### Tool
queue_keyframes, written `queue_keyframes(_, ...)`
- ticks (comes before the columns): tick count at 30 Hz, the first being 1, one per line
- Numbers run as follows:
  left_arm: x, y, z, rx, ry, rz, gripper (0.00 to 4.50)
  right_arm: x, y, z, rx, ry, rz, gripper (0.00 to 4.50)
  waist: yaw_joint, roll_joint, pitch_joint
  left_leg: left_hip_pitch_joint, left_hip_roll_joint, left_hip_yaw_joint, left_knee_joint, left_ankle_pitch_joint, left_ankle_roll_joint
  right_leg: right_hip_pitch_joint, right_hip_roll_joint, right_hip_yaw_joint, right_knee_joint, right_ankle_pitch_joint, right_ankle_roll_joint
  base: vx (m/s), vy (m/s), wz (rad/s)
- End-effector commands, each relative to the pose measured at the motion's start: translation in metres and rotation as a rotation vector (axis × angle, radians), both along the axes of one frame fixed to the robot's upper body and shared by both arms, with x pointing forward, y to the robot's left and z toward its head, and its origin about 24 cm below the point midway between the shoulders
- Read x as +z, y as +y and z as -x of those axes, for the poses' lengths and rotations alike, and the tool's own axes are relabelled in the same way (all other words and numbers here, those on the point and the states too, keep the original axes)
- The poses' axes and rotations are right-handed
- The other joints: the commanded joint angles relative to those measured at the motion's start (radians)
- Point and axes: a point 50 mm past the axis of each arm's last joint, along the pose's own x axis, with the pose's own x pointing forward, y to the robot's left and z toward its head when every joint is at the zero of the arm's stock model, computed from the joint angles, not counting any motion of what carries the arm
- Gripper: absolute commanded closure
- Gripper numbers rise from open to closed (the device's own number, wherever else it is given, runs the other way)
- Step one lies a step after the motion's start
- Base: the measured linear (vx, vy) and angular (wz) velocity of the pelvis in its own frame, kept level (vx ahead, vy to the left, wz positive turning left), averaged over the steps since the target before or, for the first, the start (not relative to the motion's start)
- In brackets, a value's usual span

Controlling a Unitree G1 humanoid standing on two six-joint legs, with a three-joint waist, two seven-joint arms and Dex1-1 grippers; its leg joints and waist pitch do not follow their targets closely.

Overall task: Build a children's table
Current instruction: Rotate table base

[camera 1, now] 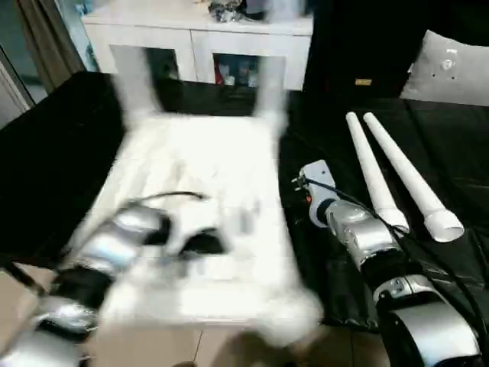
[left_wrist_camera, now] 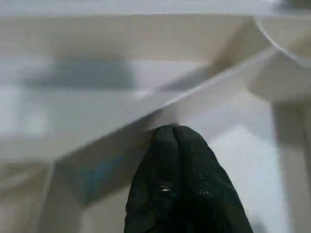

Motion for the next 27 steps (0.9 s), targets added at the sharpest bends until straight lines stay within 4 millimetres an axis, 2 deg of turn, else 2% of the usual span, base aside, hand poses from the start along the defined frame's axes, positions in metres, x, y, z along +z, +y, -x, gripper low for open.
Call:
queue_keyframes(1, 0.016, -0.002, -0.015, 0.051, -0.124, 0.009, 4.45, 0.002, 0.008, -0.001, 0.026, -0.011, -0.009, 0.0, -0.002, -0.011, -0.066, -0.002, 0.007, -0.004, -0.074, -0.267, 0.005, 0.06, -0.051, 0.043, -0.087, -0.477, -0.109, 0.0, 0.0, 0.0)
queue_keyframes(2, 0.022, -0.007, -0.03, 0.132, -0.235, 0.005, 4.45, 0.005, 0.0, -0.003, -0.004, -0.028, -0.002, 0.0, -0.005, -0.01, -0.068, -0.005, 0.006, -0.005, -0.073, -0.258, 0.008, 0.06, -0.05, 0.042, -0.088, -0.478, -0.103, 0.0, 0.0, 0.0)
queue_keyframes(3, 0.023, -0.008, -0.032, 0.148, -0.252, 0.003, 4.45, 0.006, -0.001, -0.003, -0.009, -0.032, -0.001, 0.0, -0.009, -0.011, -0.065, -0.003, 0.003, -0.003, -0.072, -0.262, 0.011, 0.056, -0.044, 0.04, -0.094, -0.489, -0.095, 0.0, 0.0, 0.0)
queue_keyframes(4, 0.026, -0.009, -0.038, 0.182, -0.291, -0.001, 4.45, 0.008, -0.005, -0.004, -0.021, -0.041, 0.002, 0.0, -0.007, -0.013, -0.07, 0.001, 0.003, -0.002, -0.069, -0.253, 0.014, 0.055, -0.045, 0.042, -0.091, -0.47, -0.098, 0.0, 0.0, 0.0)
queue_keyframes(5, 0.027, -0.009, -0.041, 0.198, -0.31, -0.003, 4.45, 0.009, -0.006, -0.004, -0.027, -0.045, 0.003, 0.0, -0.007, -0.009, -0.071, -0.002, 0.003, -0.003, -0.069, -0.245, 0.015, 0.059, -0.045, 0.041, -0.088, -0.458, -0.099, 0.0, 0.0, 0.0)
queue_keyframes(6, 0.029, -0.01, -0.045, 0.219, -0.352, -0.016, 4.45, 0.011, -0.01, -0.005, -0.038, -0.056, 0.01, 0.0, -0.007, -0.011, -0.073, -0.008, 0.005, -0.005, -0.069, -0.224, 0.019, 0.063, -0.047, 0.041, -0.082, -0.425, -0.106, 0.0, 0.0, 0.0)
queue_keyframes(7, 0.031, -0.01, -0.05, 0.248, -0.392, -0.021, 4.45, 0.015, -0.015, -0.006, -0.053, -0.076, 0.016, 0.0, -0.009, -0.014, -0.072, -0.009, 0.003, -0.003, -0.068, -0.218, 0.026, 0.061, -0.043, 0.039, -0.087, -0.424, -0.104, 0.0, 0.0, 0.0)
queue_keyframes(8, 0.033, -0.01, -0.054, 0.281, -0.426, -0.021, 4.45, 0.019, -0.02, -0.007, -0.069, -0.097, 0.022, 0.0, -0.005, -0.015, -0.078, -0.009, 0.002, -0.001, -0.063, -0.189, 0.034, 0.062, -0.044, 0.043, -0.081, -0.376, -0.116, 0.0, 0.0, 0.0)
queue_keyframes(11, 0.033, -0.011, -0.061, 0.333, -0.497, -0.03, 4.45, 0.033, -0.031, -0.008, -0.088, -0.147, 0.006, 0.0, 0.001, -0.007, -0.084, -0.013, 0.005, -0.002, -0.06, -0.139, 0.053, 0.066, -0.04, 0.044, -0.064, -0.242, -0.155, 0.0, 0.0, 0.0)
queue_keyframes(12, 0.032, -0.012, -0.062, 0.34, -0.502, -0.026, 4.45, 0.039, -0.034, -0.009, -0.086, -0.165, -0.01, 0.0, 0.004, -0.012, -0.087, -0.014, 0.006, -0.002, -0.057, -0.117, 0.062, 0.069, -0.04, 0.043, -0.058, -0.193, -0.171, 0.0, 0.0, 0.0)
queue_keyframes(13, 0.031, -0.012, -0.062, 0.349, -0.496, -0.004, 4.45, 0.047, -0.038, -0.008, -0.097, -0.191, -0.023, 0.0, 0.008, -0.005, -0.089, -0.017, 0.004, -0.002, -0.055, -0.093, 0.074, 0.071, -0.04, 0.045, -0.052, -0.141, -0.188, 0.0, 0.0, 0.0)
queue_keyframes(15, 0.032, -0.014, -0.061, 0.353, -0.474, 0.043, 4.45, 0.053, -0.042, -0.008, -0.112, -0.219, -0.019, 0.0, 0.013, -0.012, -0.09, -0.018, 0.004, -0.001, -0.053, -0.07, 0.09, 0.072, -0.041, 0.046, -0.046, -0.092, -0.209, 0.0, 0.0, 0.0)
queue_keyframes(16, 0.033, -0.016, -0.06, 0.347, -0.445, 0.097, 4.45, 0.058, -0.046, -0.007, -0.139, -0.241, -0.011, 0.0, 0.017, -0.003, -0.089, -0.017, 0.005, -0.001, -0.052, -0.067, 0.092, 0.071, -0.043, 0.046, -0.044, -0.089, -0.221, 0.0, 0.0, 0.0)
queue_keyframes(17, 0.034, -0.017, -0.058, 0.349, -0.43, 0.13, 4.45, 0.061, -0.051, -0.008, -0.189, -0.263, 0.013, 0.0, 0.018, -0.008, -0.088, -0.016, 0.005, 0.002, -0.053, -0.069, 0.091, 0.07, -0.044, 0.048, -0.046, -0.092, -0.229, 0.0, 0.0, 0.0)
queue_keyframes(18, 0.036, -0.017, -0.057, 0.357, -0.42, 0.158, 4.45, 0.064, -0.056, -0.008, -0.227, -0.275, 0.035, 0.0, 0.02, -0.006, -0.087, -0.016, 0.006, 0.002, -0.054, -0.073, 0.086, 0.07, -0.045, 0.048, -0.046, -0.098, -0.233, 0.0, 0.0, 0.0)
queue_keyframes(19, 0.037, -0.017, -0.057, 0.364, -0.416, 0.18, 4.45, 0.066, -0.061, -0.007, -0.257, -0.283, 0.055, 0.0, 0.018, -0.009, -0.087, -0.015, 0.005, 0.003, -0.054, -0.091, 0.079, 0.07, -0.043, 0.047, -0.049, -0.118, -0.233, 0.0, 0.0, 0.0)
queue_keyframes(20, 0.038, -0.017, -0.055, 0.368, -0.396, 0.221, 4.28, 0.067, -0.065, -0.006, -0.279, -0.257, 0.056, 0.0, 0.017, -0.006, -0.086, -0.013, 0.003, 0.004, -0.054, -0.114, 0.073, 0.067, -0.042, 0.046, -0.053, -0.15, -0.227, 0.0, 0.0, 0.0)
queue_keyframes(22, 0.043, -0.019, -0.05, 0.366, -0.366, 0.296, 4.28, 0.066, -0.074, -0.004, -0.327, -0.155, 0.067, 0.0, 0.016, -0.008, -0.082, -0.012, 0.004, 0.003, -0.057, -0.131, 0.069, 0.072, -0.041, 0.046, -0.057, -0.189, -0.221, 0.0, 0.0, 0.0)
queue_keyframes(23, 0.043, -0.019, -0.049, 0.364, -0.362, 0.306, 4.16, 0.066, -0.075, -0.004, -0.335, -0.138, 0.071, 0.0, 0.017, -0.007, -0.081, -0.012, 0.007, 0.003, -0.058, -0.139, 0.062, 0.07, -0.043, 0.045, -0.059, -0.215, -0.216, 0.0, 0.0, 0.0)
queue_keyframes(24, 0.047, -0.024, -0.04, 0.338, -0.325, 0.356, 4.07, 0.067, -0.08, -0.003, -0.345, -0.073, 0.084, 0.0, 0.017, -0.004, -0.08, -0.011, 0.007, 0.004, -0.058, -0.147, 0.058, 0.068, -0.043, 0.045, -0.062, -0.23, -0.212, 0.0, 0.0, 0.0)
queue_keyframes(25, 0.05, -0.028, -0.033, 0.312, -0.299, 0.39, 4.0, 0.068, -0.082, -0.002, -0.335, -0.046, 0.081, 0.0, 0.016, -0.006, -0.081, -0.012, 0.014, 0.0, -0.06, -0.151, 0.046, 0.073, -0.047, 0.045, -0.057, -0.237, -0.217, 0.0, 0.0, 0.0)
queue_keyframes(26, 0.051, -0.031, -0.028, 0.321, -0.284, 0.422, 3.92, 0.071, -0.083, -0.002, -0.332, -0.06, 0.074, 0.0, 0.017, -0.005, -0.08, -0.011, 0.011, 0.004, -0.058, -0.154, 0.049, 0.065, -0.045, 0.046, -0.063, -0.247, -0.212, 0.0, 0.0, 0.0)
queue_keyframes(27, 0.051, -0.031, -0.028, 0.321, -0.284, 0.422, 3.71, 0.071, -0.083, -0.002, -0.332, -0.06, 0.074, 0.0, 0.015, -0.005, -0.08, -0.012, 0.013, 0.005, -0.057, -0.157, 0.045, 0.066, -0.045, 0.047, -0.06, -0.245, -0.21, 0.0, 0.0, 0.0)
